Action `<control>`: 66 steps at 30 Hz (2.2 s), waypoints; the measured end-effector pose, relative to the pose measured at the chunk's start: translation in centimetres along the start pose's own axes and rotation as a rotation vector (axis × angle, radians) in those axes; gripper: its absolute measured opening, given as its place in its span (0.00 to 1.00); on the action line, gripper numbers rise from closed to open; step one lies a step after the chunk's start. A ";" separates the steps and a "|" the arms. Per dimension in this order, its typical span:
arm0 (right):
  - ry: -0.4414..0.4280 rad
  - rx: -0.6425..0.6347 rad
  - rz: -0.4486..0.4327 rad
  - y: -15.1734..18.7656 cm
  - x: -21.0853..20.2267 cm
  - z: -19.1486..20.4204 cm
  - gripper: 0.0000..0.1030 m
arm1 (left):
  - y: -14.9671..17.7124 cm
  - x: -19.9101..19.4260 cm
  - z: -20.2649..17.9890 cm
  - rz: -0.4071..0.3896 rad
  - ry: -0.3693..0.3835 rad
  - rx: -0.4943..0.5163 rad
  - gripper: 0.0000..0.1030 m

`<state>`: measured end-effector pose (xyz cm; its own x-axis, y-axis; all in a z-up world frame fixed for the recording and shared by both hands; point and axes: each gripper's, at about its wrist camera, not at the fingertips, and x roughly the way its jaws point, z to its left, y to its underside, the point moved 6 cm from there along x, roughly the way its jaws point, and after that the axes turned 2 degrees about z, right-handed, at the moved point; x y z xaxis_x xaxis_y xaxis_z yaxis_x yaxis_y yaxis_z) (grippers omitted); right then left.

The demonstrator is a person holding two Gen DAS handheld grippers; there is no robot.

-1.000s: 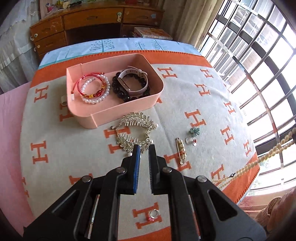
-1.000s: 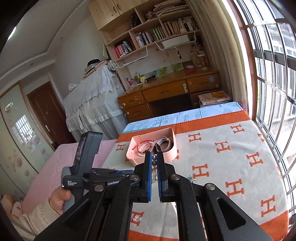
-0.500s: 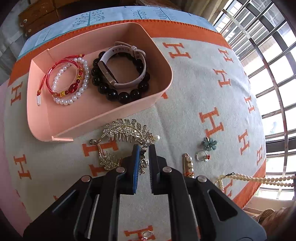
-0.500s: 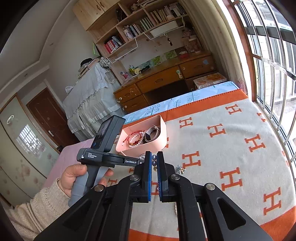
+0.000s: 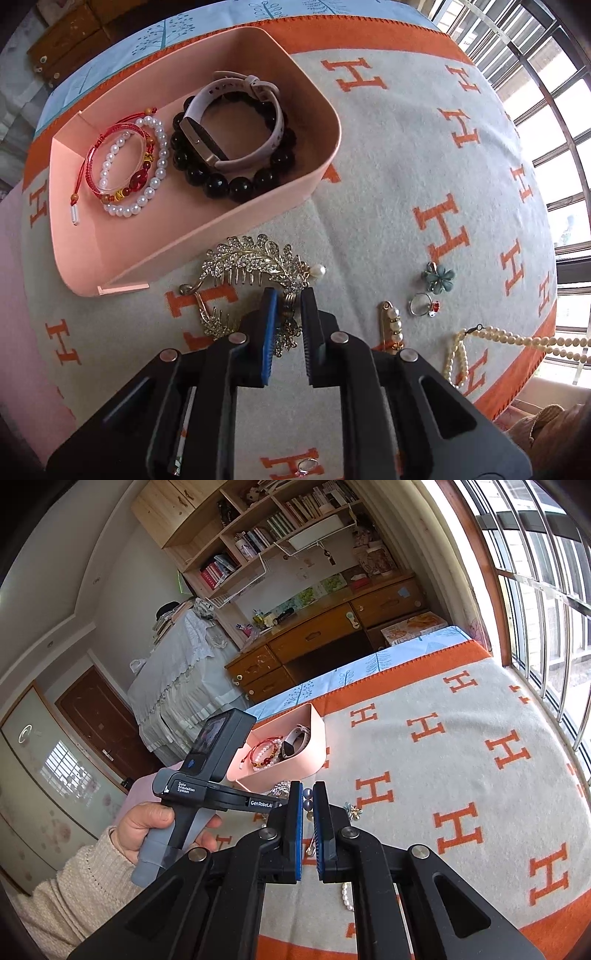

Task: Organize jewelry
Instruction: 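Grasp the silver leaf hair clip with the left tool while the right tool lifts the necklace, then lower the hair clip and pearl necklace into the pink tray and open both tools, then move the left tool toward the small flower charm while the right tool withdraws from the tray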

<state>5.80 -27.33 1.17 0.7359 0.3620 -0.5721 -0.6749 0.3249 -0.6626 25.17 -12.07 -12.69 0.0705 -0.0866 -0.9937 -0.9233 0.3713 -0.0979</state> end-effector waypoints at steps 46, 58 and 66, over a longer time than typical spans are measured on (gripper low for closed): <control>0.081 -0.170 0.138 -14.5 23.0 13.9 0.06 | -4.7 -6.1 10.4 -0.318 0.128 -0.193 0.07; 0.102 -0.174 0.117 -9.9 21.0 8.9 0.47 | -0.3 -8.4 10.2 -0.324 0.189 -0.203 0.09; 0.139 -0.207 0.099 -6.7 14.7 7.9 0.47 | 5.8 -14.1 8.8 -0.482 0.095 -0.071 0.09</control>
<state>20.71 -17.28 0.96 0.6771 0.2550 -0.6902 -0.7288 0.1031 -0.6769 22.19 -0.55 0.26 0.4640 -0.3181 -0.8267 -0.8178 0.2049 -0.5378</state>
